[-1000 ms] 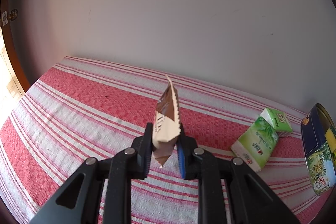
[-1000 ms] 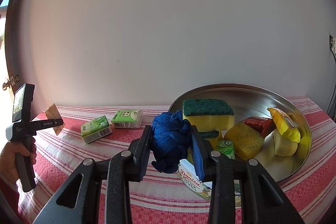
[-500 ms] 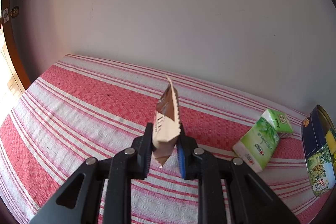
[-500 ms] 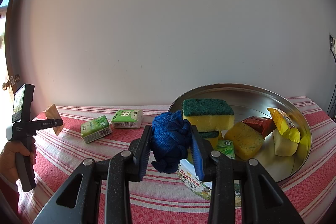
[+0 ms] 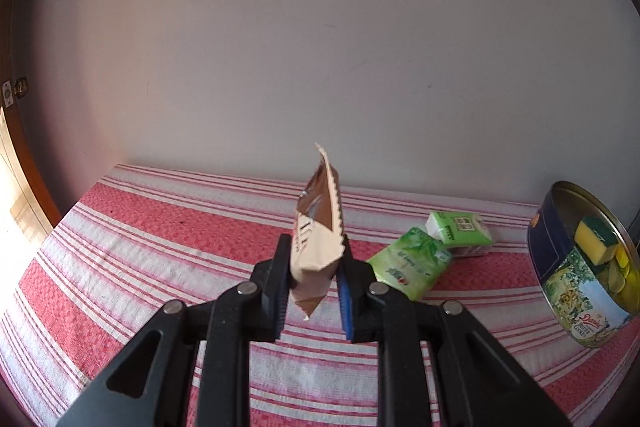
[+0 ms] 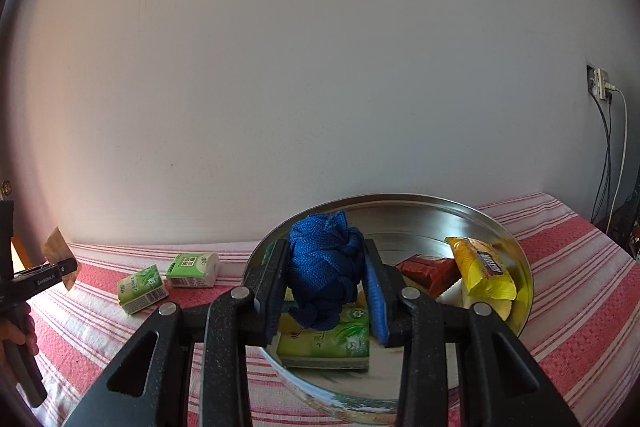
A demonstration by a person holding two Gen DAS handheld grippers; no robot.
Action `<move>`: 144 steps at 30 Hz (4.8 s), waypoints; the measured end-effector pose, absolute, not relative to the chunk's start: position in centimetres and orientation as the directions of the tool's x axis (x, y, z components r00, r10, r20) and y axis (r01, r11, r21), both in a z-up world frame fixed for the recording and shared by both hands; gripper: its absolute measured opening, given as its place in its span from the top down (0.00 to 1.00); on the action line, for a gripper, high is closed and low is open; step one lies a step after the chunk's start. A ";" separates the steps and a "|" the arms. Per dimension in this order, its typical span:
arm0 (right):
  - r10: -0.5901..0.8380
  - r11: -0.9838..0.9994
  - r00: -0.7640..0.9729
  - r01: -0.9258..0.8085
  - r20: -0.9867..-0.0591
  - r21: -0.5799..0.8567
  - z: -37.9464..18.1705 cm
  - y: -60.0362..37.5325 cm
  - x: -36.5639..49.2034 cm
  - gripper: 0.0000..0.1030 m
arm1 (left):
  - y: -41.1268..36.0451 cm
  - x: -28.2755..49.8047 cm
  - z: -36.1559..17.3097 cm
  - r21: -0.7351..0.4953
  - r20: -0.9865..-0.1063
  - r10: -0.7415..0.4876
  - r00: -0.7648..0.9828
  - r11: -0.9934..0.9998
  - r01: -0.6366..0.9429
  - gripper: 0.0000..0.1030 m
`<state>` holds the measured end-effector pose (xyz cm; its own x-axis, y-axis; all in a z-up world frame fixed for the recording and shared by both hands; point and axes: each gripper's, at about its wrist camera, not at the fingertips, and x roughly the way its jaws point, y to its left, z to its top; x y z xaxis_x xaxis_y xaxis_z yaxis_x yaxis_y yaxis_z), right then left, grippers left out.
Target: Organize objects
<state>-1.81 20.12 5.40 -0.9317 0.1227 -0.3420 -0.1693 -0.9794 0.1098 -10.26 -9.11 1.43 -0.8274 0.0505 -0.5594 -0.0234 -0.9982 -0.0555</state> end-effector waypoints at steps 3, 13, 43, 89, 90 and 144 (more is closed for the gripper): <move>0.142 -0.974 -0.931 -0.192 -0.336 0.119 5.6 21.5 -1.5 0.63 | -5.5 -8.5 3.1 -0.038 -0.527 0.113 -0.842 -0.993 -0.109 0.82; 0.204 -0.960 -0.902 -0.260 -0.381 0.102 4.7 26.6 -2.3 0.63 | 6.7 -5.1 5.9 -0.024 -0.479 0.321 -0.817 -0.935 -0.353 0.82; 0.037 -0.972 -0.888 -0.138 -0.458 0.189 2.4 32.1 -4.6 0.17 | 19.6 -6.4 3.2 -0.128 -0.510 0.473 -0.718 -0.867 -0.481 0.25; 0.382 -0.906 -0.894 -0.412 -0.235 0.096 4.1 31.7 -0.4 0.06 | 7.6 -4.1 1.3 -0.098 -0.422 0.212 -0.881 -0.977 -0.189 0.01; 0.414 -0.887 -0.884 -0.445 -0.216 0.122 4.3 32.3 0.2 0.03 | 7.4 -4.0 1.3 -0.091 -0.422 0.206 -0.883 -0.978 -0.185 0.01; -0.024 -0.998 -0.930 -0.002 -0.367 0.069 3.1 10.6 -11.6 0.01 | -0.7 -20.3 -4.3 0.058 -0.775 0.101 -0.624 -0.971 -0.230 0.04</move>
